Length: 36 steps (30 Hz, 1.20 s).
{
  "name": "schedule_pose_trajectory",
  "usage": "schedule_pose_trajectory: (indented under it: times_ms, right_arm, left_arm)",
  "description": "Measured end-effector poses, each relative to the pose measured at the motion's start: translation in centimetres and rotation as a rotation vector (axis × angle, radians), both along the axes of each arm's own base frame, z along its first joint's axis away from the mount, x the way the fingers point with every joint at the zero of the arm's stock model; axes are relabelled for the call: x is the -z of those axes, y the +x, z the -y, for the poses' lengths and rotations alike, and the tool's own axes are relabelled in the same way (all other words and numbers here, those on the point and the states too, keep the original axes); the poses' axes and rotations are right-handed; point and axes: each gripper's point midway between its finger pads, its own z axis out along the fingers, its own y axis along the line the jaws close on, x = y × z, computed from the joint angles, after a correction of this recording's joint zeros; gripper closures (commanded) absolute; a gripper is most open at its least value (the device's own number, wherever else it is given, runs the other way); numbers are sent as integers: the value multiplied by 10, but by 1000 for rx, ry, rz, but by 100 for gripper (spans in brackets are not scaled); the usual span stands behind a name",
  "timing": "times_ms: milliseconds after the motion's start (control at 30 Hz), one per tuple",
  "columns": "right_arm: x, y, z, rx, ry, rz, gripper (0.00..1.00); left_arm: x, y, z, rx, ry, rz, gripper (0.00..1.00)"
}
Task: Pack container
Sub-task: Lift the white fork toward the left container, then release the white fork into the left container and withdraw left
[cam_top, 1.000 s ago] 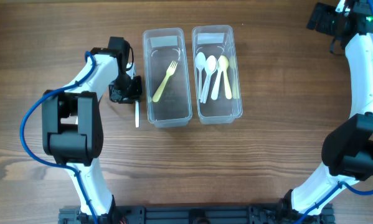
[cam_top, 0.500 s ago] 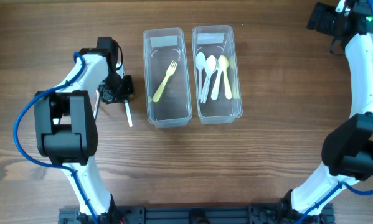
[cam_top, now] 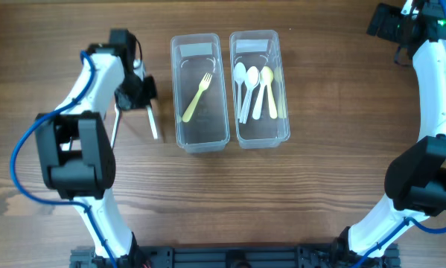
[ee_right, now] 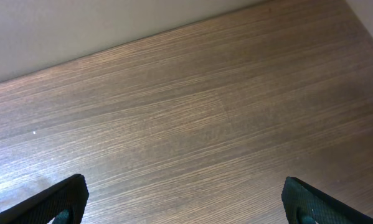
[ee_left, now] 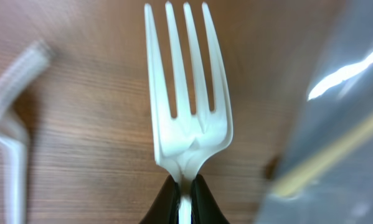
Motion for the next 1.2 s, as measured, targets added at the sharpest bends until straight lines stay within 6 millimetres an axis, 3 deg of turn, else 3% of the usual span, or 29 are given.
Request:
schedule_pose_trajectory:
  times_ms: [100,200,333,733,1000,1033,1133,1200]
  right_arm:
    - [0,0,0,0,0,0,0]
    - [0,0,0,0,0,0,0]
    - [0,0,0,0,0,0,0]
    - [0,0,0,0,0,0,0]
    - [0,0,0,0,0,0,0]
    - [0,0,0,0,0,0,0]
    - [0,0,0,0,0,0,0]
    - [0,0,0,0,0,0,0]
  left_arm:
    - [-53,28,0,-28,-7,151,96]
    - [-100,42,2,-57,-21,273,95]
    - [-137,44,16,-58,-57,360,94]
    - [-138,25,118,143,-144,350,91]
    - [-137,21,130,172,-136,349,86]
    - [-137,21,130,173,-135,349,83]
    - [-137,20,131,174,-134,347,48]
    - [-137,19,132,175,-131,347,38]
